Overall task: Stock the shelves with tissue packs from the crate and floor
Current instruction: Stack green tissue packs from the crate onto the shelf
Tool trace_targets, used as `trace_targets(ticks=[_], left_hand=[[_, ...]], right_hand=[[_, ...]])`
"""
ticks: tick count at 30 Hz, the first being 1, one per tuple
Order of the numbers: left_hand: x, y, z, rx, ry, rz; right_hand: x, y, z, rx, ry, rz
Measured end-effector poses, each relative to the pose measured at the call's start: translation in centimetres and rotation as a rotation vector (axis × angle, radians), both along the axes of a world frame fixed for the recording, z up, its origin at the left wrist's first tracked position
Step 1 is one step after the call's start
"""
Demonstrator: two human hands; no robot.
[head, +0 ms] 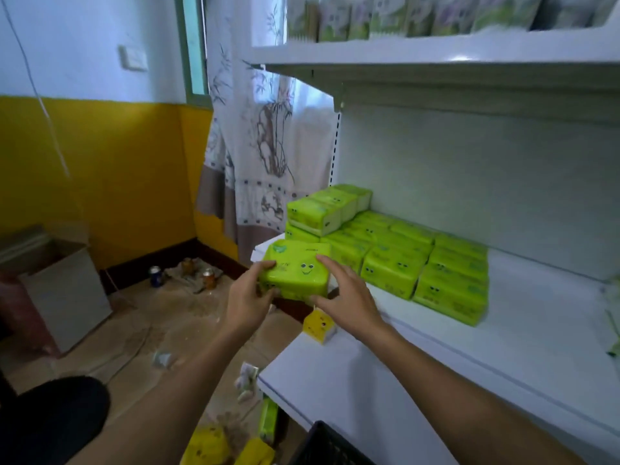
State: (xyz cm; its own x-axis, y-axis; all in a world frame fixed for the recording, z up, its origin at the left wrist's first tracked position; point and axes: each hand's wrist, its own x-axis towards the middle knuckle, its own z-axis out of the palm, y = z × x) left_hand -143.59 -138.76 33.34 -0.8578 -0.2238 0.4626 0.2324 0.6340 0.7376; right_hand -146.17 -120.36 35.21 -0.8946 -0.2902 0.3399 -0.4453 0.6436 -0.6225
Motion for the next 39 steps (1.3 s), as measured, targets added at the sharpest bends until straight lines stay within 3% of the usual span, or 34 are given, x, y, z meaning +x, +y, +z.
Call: trace_targets(ticks=[6,9,13,23,39], left_hand=[[-5.0,2.9,2.1,0.013,0.023,-0.152],[-7.1,4.5,2.8,0.050,-0.045,-0.280],[-9.8,5.9,2.2,-0.078,-0.172,-0.359],[-13.8,5.5,-1.5,-0.550,-0.305,-0.279],[-17.0,6.8,-5.3,-0.477,-0.184,-0.058]], right_hand=[[-3.6,3.4,1.6,-0.035,0.040,-0.138],[-5.7,5.4,2.0,-0.079,0.017,-0.216],[-8.6,8.1,2.4,-0.092,0.009,-0.315],[-15.5,10.8,2.2,-0.173,-0.073,-0.513],[-23.1,10.2,1.5,-0.190,-0.049,-0.563]])
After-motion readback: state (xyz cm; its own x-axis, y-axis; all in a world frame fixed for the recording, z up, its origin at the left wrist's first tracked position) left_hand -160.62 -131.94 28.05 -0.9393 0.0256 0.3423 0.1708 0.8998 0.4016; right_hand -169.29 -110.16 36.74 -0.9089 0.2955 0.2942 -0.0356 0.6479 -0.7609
